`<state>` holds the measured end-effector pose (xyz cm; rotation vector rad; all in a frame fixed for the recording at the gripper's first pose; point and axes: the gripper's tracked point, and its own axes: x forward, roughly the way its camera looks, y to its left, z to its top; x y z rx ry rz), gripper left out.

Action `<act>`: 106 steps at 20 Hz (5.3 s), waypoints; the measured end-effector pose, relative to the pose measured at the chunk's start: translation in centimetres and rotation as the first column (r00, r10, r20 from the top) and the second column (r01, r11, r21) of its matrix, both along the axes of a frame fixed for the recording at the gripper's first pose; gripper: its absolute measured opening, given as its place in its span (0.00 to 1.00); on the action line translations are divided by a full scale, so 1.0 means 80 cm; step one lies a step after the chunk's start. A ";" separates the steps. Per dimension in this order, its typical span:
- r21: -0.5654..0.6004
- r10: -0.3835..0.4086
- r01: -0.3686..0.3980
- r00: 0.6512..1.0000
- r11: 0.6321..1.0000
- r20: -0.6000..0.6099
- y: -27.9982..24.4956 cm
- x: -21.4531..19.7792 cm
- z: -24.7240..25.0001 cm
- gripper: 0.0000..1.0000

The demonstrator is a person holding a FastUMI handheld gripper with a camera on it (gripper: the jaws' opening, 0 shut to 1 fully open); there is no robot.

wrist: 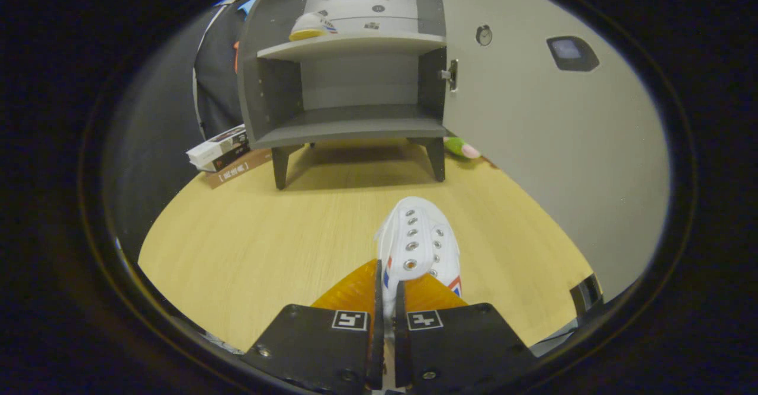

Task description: Open the shoe cabinet door, grab the shoes and put them into the shoe cabinet, then close the shoe cabinet door.

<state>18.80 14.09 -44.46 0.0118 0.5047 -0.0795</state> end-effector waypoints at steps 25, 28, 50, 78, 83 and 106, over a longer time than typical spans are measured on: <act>-0.026 0.070 -0.065 0.933 0.998 0.354 0.047 0.216 0.443 0.11; -0.030 0.069 -0.063 0.928 0.998 0.366 0.053 0.268 0.458 0.11; 0.089 0.046 -0.058 0.991 0.994 0.127 0.088 0.426 0.388 0.11; -0.025 0.104 -0.104 0.888 0.994 0.448 0.112 0.088 0.519 0.99; -0.018 0.109 -0.116 0.852 0.993 0.511 0.098 -0.044 0.535 0.99; 0.091 -0.229 0.212 0.838 0.973 0.496 -0.285 -0.275 0.526 0.99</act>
